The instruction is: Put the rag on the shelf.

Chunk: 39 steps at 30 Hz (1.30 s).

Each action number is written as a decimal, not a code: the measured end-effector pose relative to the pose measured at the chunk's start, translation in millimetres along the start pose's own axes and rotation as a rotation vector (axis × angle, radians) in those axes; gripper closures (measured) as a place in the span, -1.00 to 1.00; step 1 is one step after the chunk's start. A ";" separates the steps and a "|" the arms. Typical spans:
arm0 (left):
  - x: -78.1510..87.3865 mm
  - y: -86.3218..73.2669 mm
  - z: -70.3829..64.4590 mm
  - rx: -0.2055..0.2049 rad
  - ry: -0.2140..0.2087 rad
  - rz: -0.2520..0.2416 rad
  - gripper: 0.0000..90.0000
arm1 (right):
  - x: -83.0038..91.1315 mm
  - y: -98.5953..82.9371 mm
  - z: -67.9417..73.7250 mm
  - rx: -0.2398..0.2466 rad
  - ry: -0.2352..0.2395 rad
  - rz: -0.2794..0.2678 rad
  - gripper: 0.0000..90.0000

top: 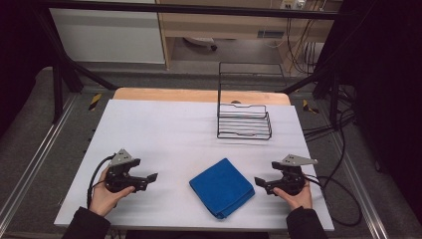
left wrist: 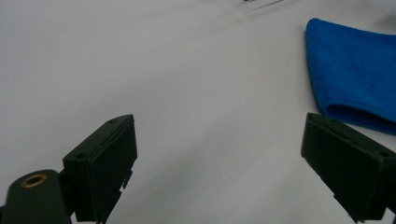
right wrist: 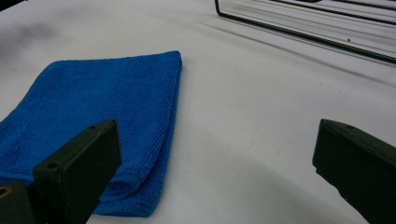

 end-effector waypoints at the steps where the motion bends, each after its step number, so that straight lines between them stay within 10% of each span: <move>1: 0.0 0.0 0.0 0.000 0.000 0.000 -0.75 | -0.5 0.0 0.2 -0.003 0.001 -0.002 -0.96; 21: -39.5 38.5 -57.8 -0.046 -0.059 0.047 -0.50 | -10.0 4.0 7.4 0.004 0.010 0.016 -0.91; 39: -94.5 27.3 -93.7 -0.084 -0.109 0.225 0.22 | -31.1 18.6 21.6 0.019 0.029 0.035 -0.68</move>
Point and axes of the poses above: each handheld gripper's, and its own axes: x roughly backward along the jaws, y roughly out of its top, z roughly to its left, the point moved 1 cm from there along -x, roughly forward along the jaws, and after that the axes turned 7 degrees about x, right-handed, at the moved point
